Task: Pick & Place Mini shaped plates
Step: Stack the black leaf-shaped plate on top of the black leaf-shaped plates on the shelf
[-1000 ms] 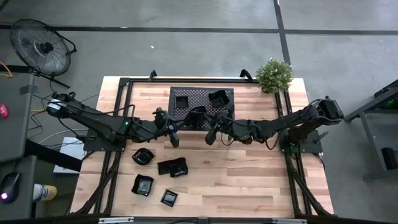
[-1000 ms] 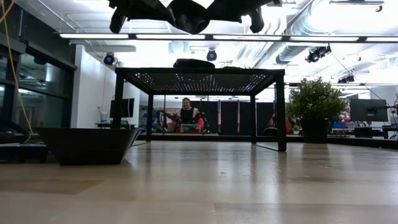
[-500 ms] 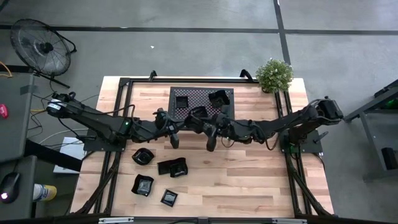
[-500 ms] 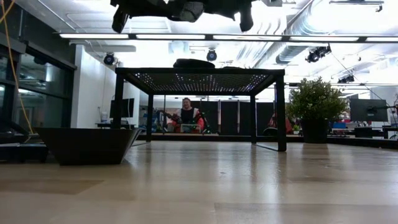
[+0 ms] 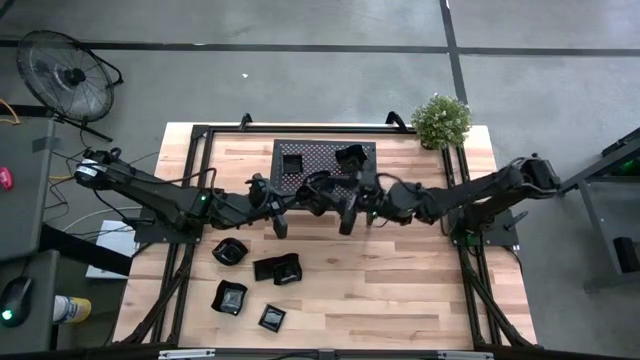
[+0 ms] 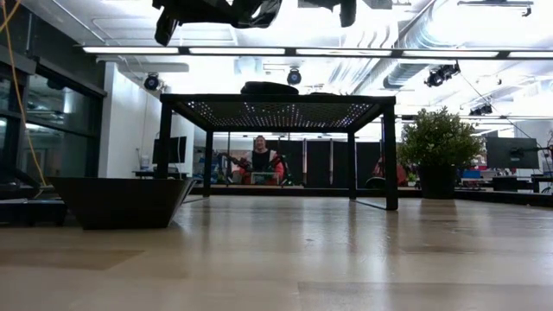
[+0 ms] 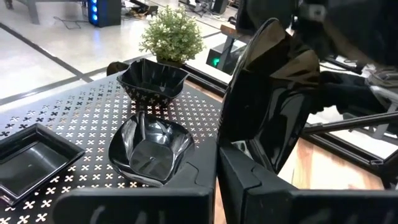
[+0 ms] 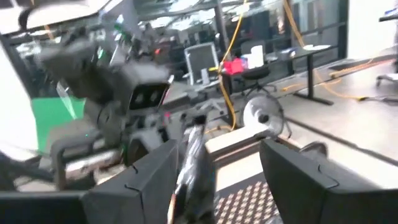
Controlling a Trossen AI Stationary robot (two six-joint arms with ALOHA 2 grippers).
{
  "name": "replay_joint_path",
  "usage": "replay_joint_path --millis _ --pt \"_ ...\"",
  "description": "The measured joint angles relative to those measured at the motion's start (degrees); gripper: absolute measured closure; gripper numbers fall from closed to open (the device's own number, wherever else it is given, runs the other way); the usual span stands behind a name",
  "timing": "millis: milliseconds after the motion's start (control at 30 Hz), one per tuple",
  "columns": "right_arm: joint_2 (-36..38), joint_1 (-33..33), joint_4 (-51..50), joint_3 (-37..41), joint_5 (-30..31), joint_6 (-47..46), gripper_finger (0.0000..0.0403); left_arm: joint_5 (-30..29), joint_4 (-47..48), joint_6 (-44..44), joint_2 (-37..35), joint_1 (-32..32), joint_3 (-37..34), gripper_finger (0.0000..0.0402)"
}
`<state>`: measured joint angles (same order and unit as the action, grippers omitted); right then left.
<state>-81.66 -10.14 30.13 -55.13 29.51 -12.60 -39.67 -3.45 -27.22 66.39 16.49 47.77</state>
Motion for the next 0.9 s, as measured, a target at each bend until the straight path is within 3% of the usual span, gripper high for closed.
replay_joint_path --millis 300,567,900 --pt "10.8 0.0 -13.5 0.0 3.1 -1.8 0.0206 1.6 0.4 -0.1 -2.1 -0.9 0.0 0.0401" --pt "18.0 -0.8 -30.3 0.0 2.0 -7.5 0.0229 16.1 1.8 -4.4 -4.1 -9.0 0.0 0.0401" --pt "22.5 -4.3 -48.5 0.0 1.5 -15.9 0.0245 33.3 21.8 -9.4 -3.7 -19.3 9.3 0.0401"
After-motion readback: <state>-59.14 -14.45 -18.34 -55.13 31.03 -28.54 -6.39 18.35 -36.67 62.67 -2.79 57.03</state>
